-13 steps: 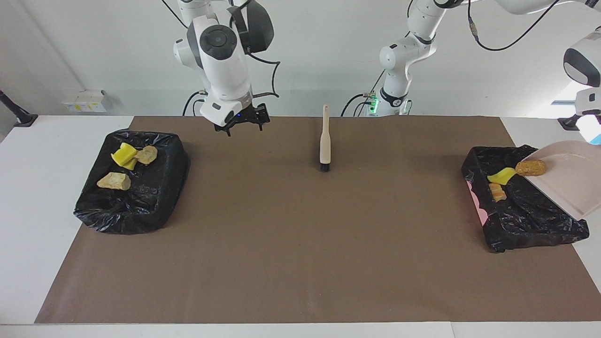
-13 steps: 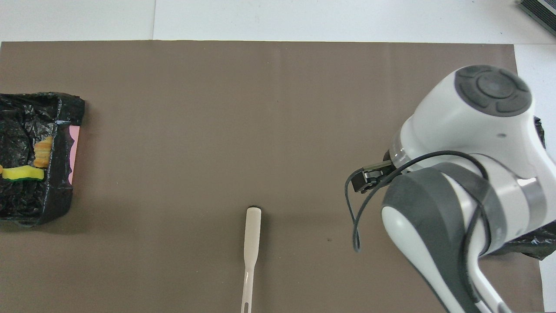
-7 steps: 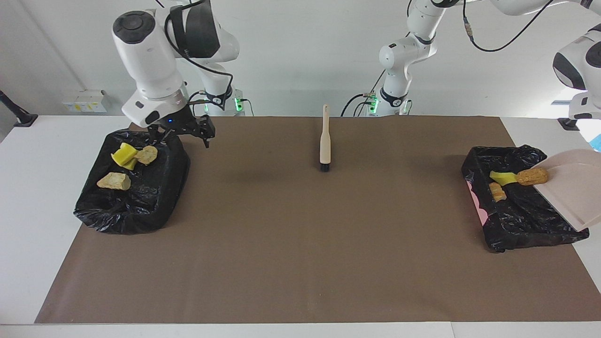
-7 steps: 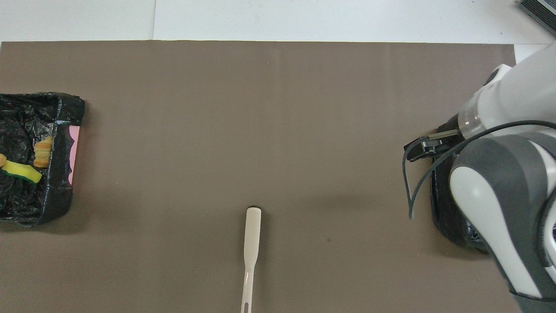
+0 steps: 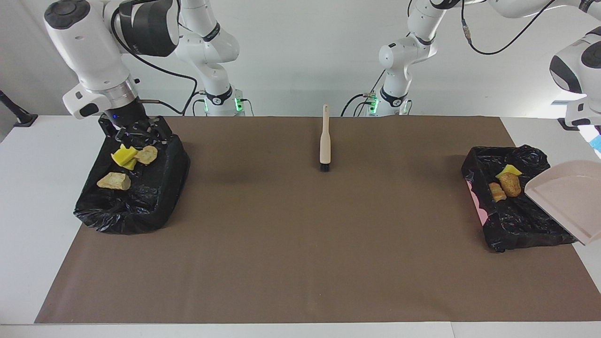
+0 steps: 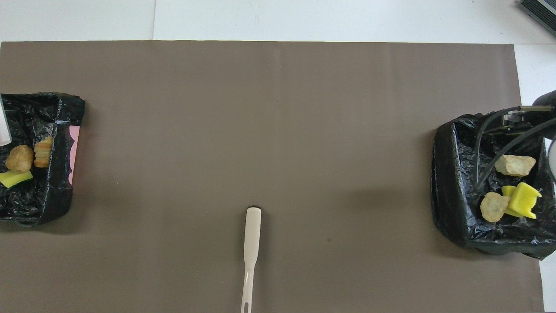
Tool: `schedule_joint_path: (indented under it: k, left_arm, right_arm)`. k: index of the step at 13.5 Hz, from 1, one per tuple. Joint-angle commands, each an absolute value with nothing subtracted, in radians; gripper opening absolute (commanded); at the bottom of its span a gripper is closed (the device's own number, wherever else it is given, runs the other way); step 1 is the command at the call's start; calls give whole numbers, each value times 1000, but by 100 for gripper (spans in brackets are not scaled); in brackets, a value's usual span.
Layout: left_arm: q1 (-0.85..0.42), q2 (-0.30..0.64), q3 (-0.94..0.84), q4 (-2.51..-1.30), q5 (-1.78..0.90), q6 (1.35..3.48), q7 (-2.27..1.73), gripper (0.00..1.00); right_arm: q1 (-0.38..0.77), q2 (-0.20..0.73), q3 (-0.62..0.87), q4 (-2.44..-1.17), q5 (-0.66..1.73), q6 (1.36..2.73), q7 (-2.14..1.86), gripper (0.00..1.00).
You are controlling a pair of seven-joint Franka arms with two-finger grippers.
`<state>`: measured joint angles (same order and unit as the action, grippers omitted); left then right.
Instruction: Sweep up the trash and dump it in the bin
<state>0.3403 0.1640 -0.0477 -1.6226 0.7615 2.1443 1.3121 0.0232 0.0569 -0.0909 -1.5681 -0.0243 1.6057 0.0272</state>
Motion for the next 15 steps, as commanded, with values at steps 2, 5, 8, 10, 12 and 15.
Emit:
schedule_joint_path:
  k: [2,5,8,10,12,15]
  left_arm:
    - [296,164,-34,-1577,632,1993,1235,0]
    - [291,160,-34,-1543,494,1876,1166,0]
    - [235,135,-37,-1543,413,1781,963,0]
    - [180,115,-46,-1555,327,1688,756,0]
    - [108,80,-48,-1609,235,1661,545,0]
    - [-10,-30,-48,-1800,42,1724,340,0]
  right_arm:
    - [22,5,-109,-1563,2,1511,5,100]
    - [35,2,-98,-1562,0,1486,11,100]
    - [35,2,-94,-1562,2,1491,9,100]
    - [35,3,-94,-1562,2,1491,11,100]
    - [35,2,-94,-1562,2,1491,9,100]
    - [35,3,-94,-1562,2,1491,11,100]
